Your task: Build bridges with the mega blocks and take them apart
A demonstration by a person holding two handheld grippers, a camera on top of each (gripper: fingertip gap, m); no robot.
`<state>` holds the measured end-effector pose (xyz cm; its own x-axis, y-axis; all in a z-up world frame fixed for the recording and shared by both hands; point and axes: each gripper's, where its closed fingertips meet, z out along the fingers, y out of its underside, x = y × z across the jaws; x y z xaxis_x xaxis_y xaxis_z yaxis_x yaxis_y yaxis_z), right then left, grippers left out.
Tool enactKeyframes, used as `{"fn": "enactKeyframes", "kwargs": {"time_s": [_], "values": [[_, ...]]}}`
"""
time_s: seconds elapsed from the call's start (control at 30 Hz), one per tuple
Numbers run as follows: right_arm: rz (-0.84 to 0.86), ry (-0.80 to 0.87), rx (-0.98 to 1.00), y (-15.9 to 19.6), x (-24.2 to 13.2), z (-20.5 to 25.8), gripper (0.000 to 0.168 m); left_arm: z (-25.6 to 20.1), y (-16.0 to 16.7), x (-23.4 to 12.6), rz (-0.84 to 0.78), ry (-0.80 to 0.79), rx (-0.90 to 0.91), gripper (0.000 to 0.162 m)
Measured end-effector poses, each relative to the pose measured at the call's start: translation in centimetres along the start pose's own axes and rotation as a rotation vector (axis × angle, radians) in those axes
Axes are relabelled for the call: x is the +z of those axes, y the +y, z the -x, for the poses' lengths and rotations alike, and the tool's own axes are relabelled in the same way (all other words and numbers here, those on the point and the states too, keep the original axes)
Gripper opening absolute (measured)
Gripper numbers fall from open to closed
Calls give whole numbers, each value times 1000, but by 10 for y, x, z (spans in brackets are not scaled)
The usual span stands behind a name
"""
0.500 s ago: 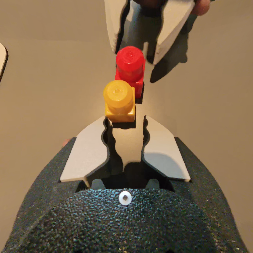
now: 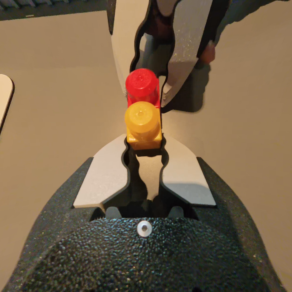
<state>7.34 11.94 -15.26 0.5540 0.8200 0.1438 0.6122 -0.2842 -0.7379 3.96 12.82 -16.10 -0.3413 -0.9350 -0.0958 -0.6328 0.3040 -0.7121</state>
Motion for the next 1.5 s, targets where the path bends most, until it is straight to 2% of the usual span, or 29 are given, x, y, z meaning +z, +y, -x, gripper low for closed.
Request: {"fn": "enactKeyframes", "kwargs": {"time_s": [0.67, 0.9, 1.03, 1.13, 1.2, 1.27, 1.4, 1.5], "values": [[33, -39, -7, 3, 3, 6, 38, -7, 1, 2, 8, 75, -7, 38], [13, -47, 2, 2, 0, 6, 55, -9, 4, -1, 10, 58, 28, 71], [-55, -61, 42, -3, -8, 5, 61, -4, -1, -19, -17, 4, 43, 81], [-118, -78, 82, -7, -16, 3, 61, 9, -22, -55, -148, -87, 7, 79], [-158, -90, 112, -10, -21, 1, 61, 26, -30, -93, -227, -206, -40, 75], [-191, -103, 134, -12, -25, 0, 61, 46, -25, -140, -237, -358, -82, 72], [-226, -119, 159, -14, -29, -1, 60, 98, 24, -261, -54, -720, -186, 67], [-220, -116, 161, -14, -28, -2, 60, 127, 95, -338, 215, -834, -312, 64]]}}
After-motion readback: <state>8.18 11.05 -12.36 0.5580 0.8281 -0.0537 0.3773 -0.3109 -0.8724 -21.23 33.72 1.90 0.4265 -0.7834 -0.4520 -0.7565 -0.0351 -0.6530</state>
